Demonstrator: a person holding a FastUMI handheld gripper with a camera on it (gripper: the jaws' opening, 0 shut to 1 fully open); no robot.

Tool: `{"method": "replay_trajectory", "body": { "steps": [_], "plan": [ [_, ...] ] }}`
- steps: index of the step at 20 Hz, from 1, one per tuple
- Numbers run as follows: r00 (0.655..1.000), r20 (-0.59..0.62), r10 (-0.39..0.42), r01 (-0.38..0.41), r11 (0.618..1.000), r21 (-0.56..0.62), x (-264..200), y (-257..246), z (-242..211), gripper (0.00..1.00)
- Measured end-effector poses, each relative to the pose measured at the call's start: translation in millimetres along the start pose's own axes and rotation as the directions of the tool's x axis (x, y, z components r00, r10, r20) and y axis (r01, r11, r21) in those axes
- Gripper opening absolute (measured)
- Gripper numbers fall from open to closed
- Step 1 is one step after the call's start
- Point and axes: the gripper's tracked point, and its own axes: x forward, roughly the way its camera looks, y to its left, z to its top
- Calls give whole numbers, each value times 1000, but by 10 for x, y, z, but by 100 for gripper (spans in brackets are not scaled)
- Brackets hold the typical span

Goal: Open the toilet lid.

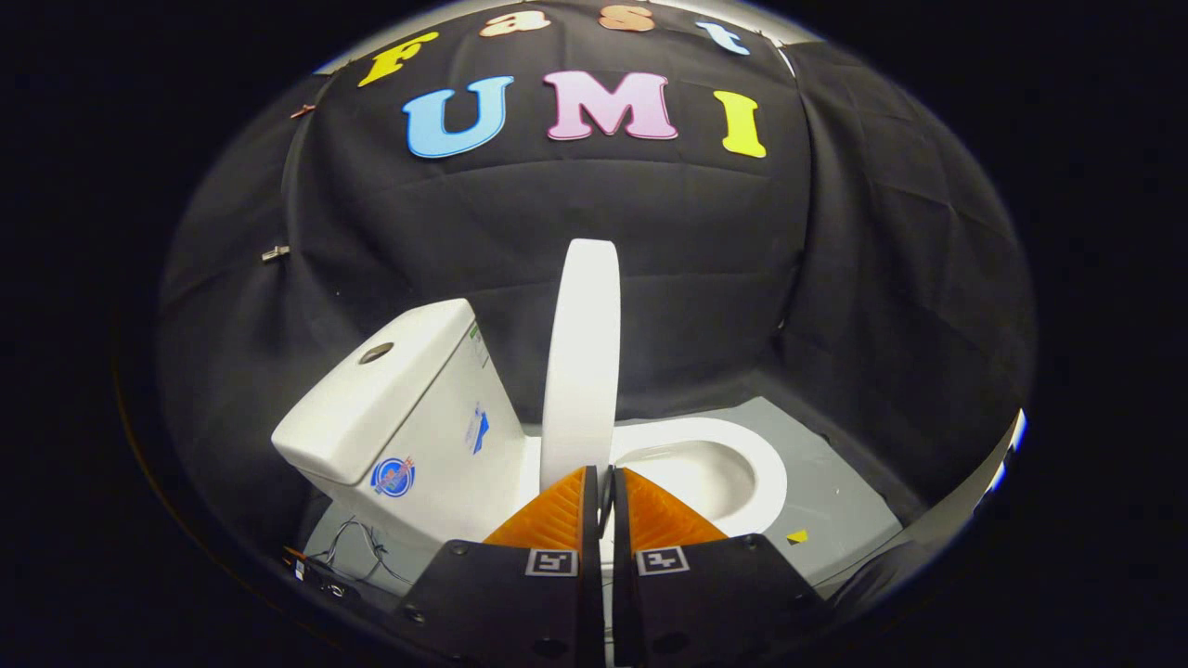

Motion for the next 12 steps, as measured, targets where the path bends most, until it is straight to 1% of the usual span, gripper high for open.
{"method": "replay_trajectory", "body": {
  "steps": [6,12],
  "plan": [
    [999,45,19,-16,998,-66,-39,450,29,10],
    [997,69,47,-38,991,-132,-44,860,-9,13]
  ]
}}
